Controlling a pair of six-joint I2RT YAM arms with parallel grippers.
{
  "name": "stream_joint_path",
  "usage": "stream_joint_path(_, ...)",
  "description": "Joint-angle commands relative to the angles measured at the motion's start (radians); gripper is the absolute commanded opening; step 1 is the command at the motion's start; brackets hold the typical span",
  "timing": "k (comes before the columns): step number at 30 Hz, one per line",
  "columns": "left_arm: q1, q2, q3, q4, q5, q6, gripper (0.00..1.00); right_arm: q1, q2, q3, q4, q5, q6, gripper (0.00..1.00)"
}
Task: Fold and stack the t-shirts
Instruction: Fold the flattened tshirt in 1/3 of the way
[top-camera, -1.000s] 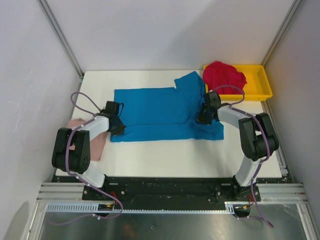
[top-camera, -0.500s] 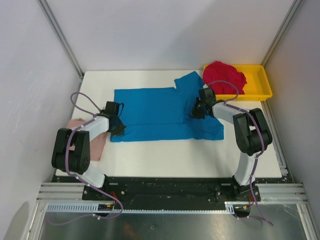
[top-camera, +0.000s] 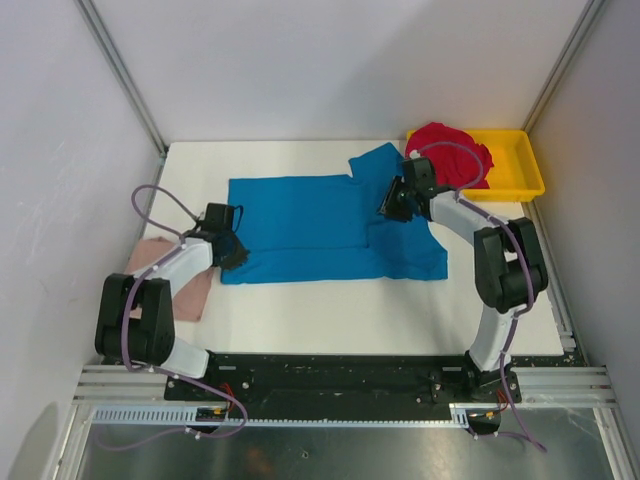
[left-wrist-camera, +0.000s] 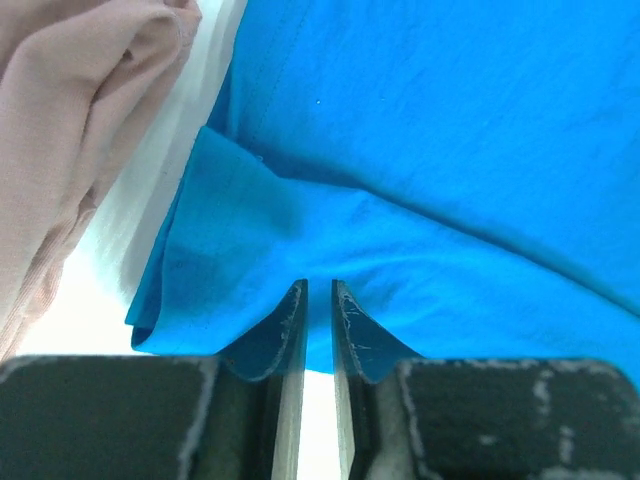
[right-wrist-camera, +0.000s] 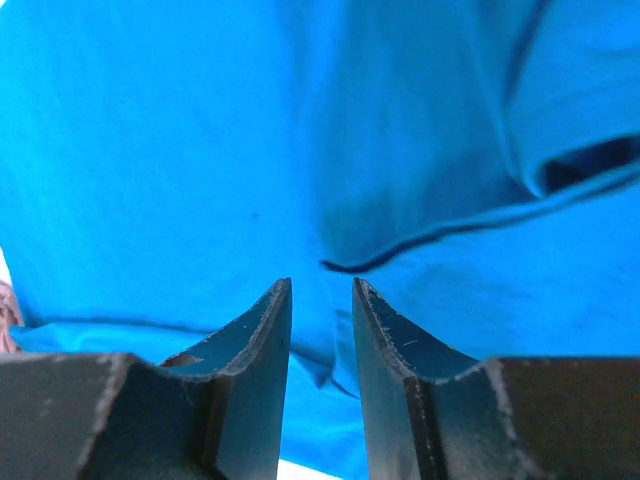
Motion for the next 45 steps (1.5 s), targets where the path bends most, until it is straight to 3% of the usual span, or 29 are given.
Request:
stream_joint_path(1, 0.000, -0.091, -0.015, 0.007, 0.005, 0.000, 0.20, -0.020, -0.140, -0.012, -0.133, 0.090, -0.005, 0.34)
stream_joint_path(6, 0.005, -0.167, -0.051, 0.001, 0.014, -0.029, 0.20, -0.064, -0.374, -0.252, -0.169, 0.131, 0.039, 0.32)
stream_joint_path(12, 0.005, -0.199, -0.103, 0.003, 0.038, -0.062, 0.20, -0.203, -0.660, -0.535, -0.224, 0.134, 0.074, 0.31)
stream_joint_path(17, 0.006, -0.209, -0.133, 0.002, 0.020, -0.083, 0.19, -0.295, -0.782, -0.673, -0.237, 0.134, 0.080, 0.30)
stream_joint_path(25, 0.008, -0.225, -0.159, 0.004, 0.010, -0.099, 0.19, -0.366, -0.751, -0.769, -0.128, 0.086, 0.068, 0.29)
stream_joint_path(45, 0.022, -0.232, -0.173, 0.007, 0.006, -0.091, 0.18, -0.367, -0.689, -0.810, 0.041, 0.072, 0.078, 0.34)
